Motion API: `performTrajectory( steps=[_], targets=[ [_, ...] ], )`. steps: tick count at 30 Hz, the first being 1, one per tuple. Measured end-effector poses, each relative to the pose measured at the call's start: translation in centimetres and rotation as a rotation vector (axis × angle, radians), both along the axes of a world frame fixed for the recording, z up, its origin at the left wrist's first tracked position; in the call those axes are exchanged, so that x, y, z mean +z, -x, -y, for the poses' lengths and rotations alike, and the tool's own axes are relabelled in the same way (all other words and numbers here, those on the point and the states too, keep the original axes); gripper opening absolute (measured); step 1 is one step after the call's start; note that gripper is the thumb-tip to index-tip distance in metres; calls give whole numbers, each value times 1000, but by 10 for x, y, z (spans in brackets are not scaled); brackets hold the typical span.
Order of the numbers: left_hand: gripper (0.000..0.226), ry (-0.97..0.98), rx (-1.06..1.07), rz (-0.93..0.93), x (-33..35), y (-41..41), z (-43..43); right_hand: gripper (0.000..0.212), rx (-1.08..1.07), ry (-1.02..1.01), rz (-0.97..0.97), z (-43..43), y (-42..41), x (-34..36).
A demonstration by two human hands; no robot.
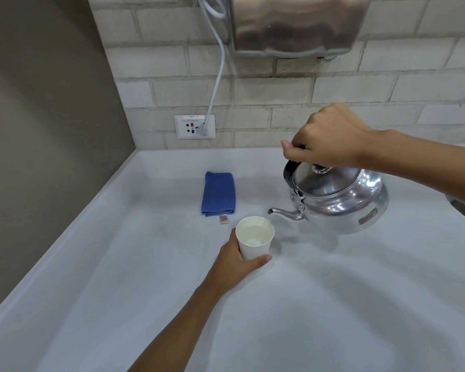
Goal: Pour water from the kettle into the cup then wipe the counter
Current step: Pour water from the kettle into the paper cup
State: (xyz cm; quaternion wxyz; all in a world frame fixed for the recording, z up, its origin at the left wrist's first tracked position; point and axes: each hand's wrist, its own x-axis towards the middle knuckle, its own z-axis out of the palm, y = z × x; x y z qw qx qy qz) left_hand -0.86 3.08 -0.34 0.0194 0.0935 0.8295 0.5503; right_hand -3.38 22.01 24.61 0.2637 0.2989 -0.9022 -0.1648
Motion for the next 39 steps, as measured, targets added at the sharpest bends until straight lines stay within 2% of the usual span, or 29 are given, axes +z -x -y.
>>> performTrajectory(
  steps=[9,19,24,30,39],
  targets=[
    [70,-15,-8,17,0,-1,0,54,-33,192,51,-20,18,-33],
    [81,3,-2,48,0,0,0,52,-237,622,188,-39,88,-57],
    [75,5,-1,53,-1,0,0,50,-266,781,245,-30,122,-69],
    [70,17,18,55,-2,1,0,51,-300,813,241,-19,153,-86],
    [69,36,36,51,-3,2,0,52,-308,733,180,-12,174,-95]
  ],
)
